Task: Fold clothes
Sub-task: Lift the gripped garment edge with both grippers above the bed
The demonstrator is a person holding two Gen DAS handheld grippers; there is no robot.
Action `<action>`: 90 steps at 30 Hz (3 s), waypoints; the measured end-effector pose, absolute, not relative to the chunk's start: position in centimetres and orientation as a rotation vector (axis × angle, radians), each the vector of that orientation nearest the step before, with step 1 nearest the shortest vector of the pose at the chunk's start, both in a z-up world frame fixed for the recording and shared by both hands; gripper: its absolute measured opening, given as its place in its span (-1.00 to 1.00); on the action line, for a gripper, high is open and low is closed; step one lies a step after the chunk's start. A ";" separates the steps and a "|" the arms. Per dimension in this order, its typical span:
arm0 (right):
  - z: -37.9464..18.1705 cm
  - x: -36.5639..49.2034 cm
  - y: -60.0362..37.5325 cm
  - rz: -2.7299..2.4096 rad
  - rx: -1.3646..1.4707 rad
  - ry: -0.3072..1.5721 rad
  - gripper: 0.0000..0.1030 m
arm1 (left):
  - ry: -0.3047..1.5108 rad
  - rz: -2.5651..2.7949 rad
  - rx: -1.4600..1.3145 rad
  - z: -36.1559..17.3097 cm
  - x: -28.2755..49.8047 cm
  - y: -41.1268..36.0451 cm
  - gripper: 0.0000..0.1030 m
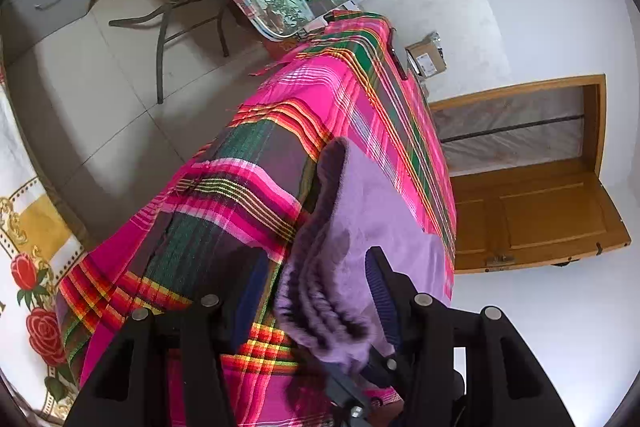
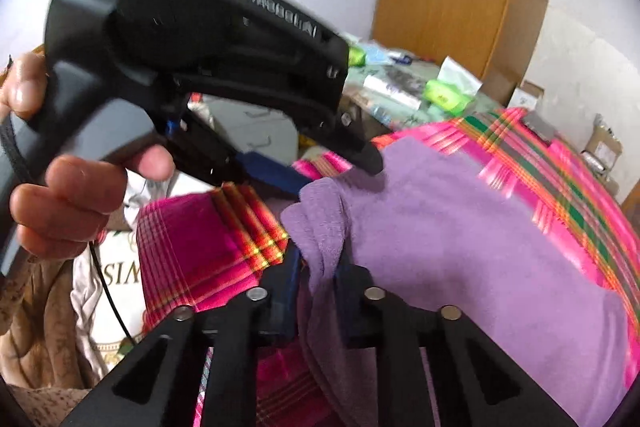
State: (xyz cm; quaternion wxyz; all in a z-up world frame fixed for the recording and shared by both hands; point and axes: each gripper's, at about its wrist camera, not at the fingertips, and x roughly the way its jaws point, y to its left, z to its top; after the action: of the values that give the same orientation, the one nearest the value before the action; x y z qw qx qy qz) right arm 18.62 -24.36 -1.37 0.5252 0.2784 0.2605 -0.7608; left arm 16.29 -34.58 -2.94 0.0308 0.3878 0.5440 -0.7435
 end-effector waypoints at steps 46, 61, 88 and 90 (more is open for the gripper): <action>0.5 17.4 -24.6 -1.822 0.659 0.442 -0.78 | 1.656 -2.408 1.236 -2.4 9.7 -35.4 -0.70; -0.6 16.4 -25.6 -1.796 0.747 0.418 -0.78 | 1.547 -2.379 1.276 -2.6 9.2 -34.6 -0.69; 5.8 17.1 -13.5 -1.997 0.541 0.145 -0.78 | 1.298 -2.695 1.278 6.2 5.2 -24.4 -0.69; 6.1 17.2 -12.5 -2.016 0.536 0.130 -0.78 | 1.299 -2.715 1.294 6.4 4.6 -23.4 -0.69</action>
State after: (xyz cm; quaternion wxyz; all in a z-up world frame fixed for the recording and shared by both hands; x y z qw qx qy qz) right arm 17.21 -12.45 6.06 0.5017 0.2219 0.0539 -0.8343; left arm 4.57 -23.42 6.37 -0.0673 0.3941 0.3955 -0.8269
